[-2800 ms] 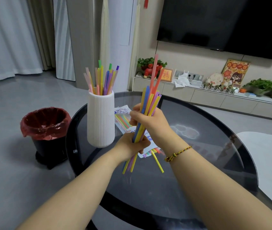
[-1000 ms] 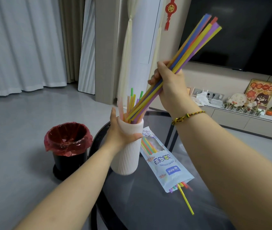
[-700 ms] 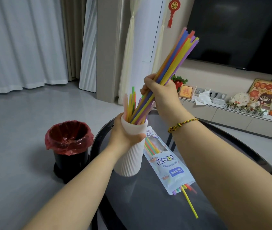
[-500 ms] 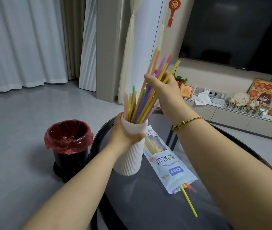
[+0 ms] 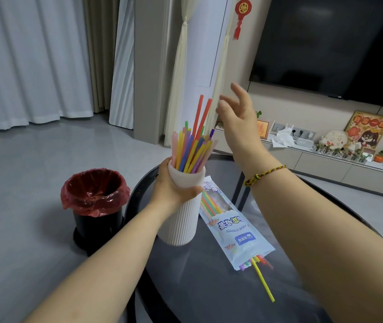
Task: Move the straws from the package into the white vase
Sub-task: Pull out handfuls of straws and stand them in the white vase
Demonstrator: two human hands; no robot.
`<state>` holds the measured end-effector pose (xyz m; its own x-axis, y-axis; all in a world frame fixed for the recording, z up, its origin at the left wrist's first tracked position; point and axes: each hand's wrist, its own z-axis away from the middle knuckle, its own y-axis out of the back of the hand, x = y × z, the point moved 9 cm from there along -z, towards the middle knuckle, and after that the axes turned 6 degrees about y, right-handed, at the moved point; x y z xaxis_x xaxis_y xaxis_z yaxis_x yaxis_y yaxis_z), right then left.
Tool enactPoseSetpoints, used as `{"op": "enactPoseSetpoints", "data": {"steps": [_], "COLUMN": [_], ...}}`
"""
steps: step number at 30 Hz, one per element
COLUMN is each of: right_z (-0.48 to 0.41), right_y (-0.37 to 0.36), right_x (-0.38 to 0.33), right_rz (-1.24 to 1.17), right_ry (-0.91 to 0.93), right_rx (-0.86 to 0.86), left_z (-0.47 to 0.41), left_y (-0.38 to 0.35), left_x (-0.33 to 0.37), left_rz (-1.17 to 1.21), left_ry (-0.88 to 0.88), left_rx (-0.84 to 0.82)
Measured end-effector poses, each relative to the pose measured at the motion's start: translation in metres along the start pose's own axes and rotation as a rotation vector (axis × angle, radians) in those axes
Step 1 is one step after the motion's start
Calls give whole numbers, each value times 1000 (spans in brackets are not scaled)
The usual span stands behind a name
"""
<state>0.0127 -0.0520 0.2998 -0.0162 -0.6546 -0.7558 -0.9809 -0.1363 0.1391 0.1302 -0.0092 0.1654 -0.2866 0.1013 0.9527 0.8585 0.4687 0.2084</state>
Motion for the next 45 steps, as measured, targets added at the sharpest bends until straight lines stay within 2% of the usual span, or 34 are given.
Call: {"op": "enactPoseSetpoints", "data": {"steps": [2, 6, 9, 11, 15, 19, 20, 23, 25, 29, 33, 35, 37, 40, 45], "right_z": [-1, 8, 24, 31, 24, 32, 34, 31, 32, 54, 94, 120, 148, 186, 222], "right_y": [-4, -31, -54, -60, -49, -53, -52, -28, -7, 35, 82, 103, 120, 133, 128], "right_x": [-14, -32, -18, -7, -11, 5, 6, -3, -3, 20, 72, 104, 131, 162, 188], "right_rz": [83, 372, 724, 839, 787, 898, 866, 672, 624, 632, 707, 777, 811, 814, 839], "right_ry": [91, 269, 322, 312, 302, 231, 229, 200, 180, 68, -156, -299, -432, -588, -690], "right_rx": [-42, -264, -505, -598, -489, -637, -628, -427, -326, -256, -216, -249, -278, -323, -380], "left_z": [1, 1, 2, 1, 1, -1, -2, 0, 5, 32, 75, 87, 92, 95, 95], "left_y": [1, 2, 3, 3, 3, 1, 1, 1, 3, 13, 6, -14, -46, -94, -132], "left_x": [4, 6, 4, 2, 2, 1, 0, -5, -14, -25, -28, -36, -46, -64, -103], "left_rz": [-21, -74, -41, -28, -37, 29, 37, 17, -23, -142, -160, -151, -182, -352, -668], "left_ry": [-28, -58, -48, -42, -46, -32, -28, -14, 33, 51, -56, -65, -59, -68, 26], "left_rx": [18, 38, 38, 21, 2, -32, -42, -39, -19, 163, 333, 265, 89, -178, -399]}}
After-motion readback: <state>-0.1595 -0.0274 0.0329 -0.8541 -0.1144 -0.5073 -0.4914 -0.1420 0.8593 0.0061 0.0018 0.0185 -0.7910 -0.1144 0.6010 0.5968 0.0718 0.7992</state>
